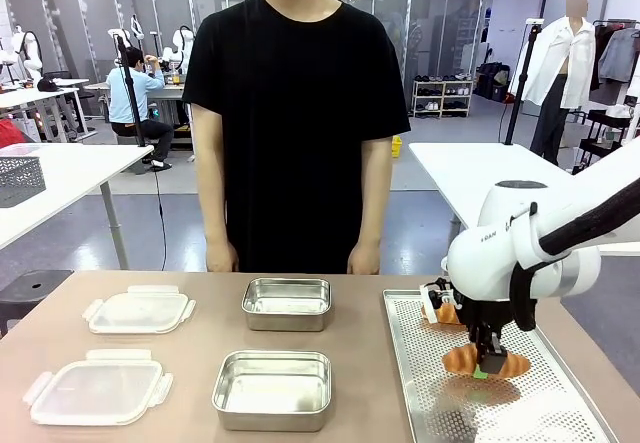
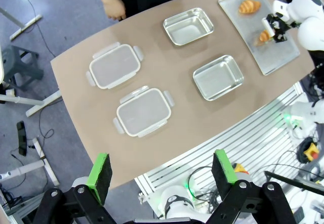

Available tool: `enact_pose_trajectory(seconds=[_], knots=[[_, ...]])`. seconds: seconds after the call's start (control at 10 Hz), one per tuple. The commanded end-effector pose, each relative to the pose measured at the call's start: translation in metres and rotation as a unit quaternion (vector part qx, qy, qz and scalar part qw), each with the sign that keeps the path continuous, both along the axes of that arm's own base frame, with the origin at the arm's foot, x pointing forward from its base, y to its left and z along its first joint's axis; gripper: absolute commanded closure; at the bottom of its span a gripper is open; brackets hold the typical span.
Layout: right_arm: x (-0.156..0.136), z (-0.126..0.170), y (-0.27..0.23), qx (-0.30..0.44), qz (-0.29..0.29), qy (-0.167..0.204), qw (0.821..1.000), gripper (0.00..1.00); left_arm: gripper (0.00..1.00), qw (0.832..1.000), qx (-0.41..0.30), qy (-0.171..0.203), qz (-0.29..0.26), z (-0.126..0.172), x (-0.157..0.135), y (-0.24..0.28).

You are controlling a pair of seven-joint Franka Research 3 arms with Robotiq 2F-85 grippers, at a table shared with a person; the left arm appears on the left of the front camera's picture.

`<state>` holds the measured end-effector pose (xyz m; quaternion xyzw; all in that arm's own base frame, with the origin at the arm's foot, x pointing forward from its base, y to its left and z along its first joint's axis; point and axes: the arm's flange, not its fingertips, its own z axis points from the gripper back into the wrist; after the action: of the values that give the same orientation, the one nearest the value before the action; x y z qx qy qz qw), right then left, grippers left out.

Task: Place the bread into the airtight container.
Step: Pick up a Butter Roll and place it into an empty Airtight Container.

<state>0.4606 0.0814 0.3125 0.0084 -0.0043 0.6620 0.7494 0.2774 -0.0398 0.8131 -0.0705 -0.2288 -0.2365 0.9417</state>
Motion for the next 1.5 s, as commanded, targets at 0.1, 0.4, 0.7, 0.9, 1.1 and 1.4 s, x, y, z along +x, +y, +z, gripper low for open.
enact_pose_trajectory(seconds=[0.1,0.4,0.7,0.9,1.1,1.4], knots=[[-0.017,0.061,0.070,-0.016,-0.020,0.021,0.999,0.59,0.00,1.000,0.000,0.000,-0.002,-0.001,-0.001,0.001],[-0.038,0.087,0.173,-0.040,-0.020,0.019,0.999,0.59,0.00,1.000,0.000,0.000,-0.002,-0.001,-0.001,0.001],[-0.057,0.090,0.261,-0.016,-0.010,0.011,1.000,0.59,0.00,1.000,0.000,0.000,-0.002,-0.001,-0.001,0.001],[-0.065,0.074,0.312,-0.024,0.002,0.018,1.000,0.59,0.00,1.000,0.000,0.000,-0.002,-0.001,-0.001,0.001],[-0.063,0.058,0.349,-0.008,0.010,0.019,1.000,0.59,0.00,1.000,0.000,0.000,-0.002,-0.001,-0.001,0.001],[-0.059,0.045,0.373,-0.010,0.021,0.033,0.999,0.59,0.00,1.000,0.000,0.000,-0.002,-0.001,-0.001,0.001]])
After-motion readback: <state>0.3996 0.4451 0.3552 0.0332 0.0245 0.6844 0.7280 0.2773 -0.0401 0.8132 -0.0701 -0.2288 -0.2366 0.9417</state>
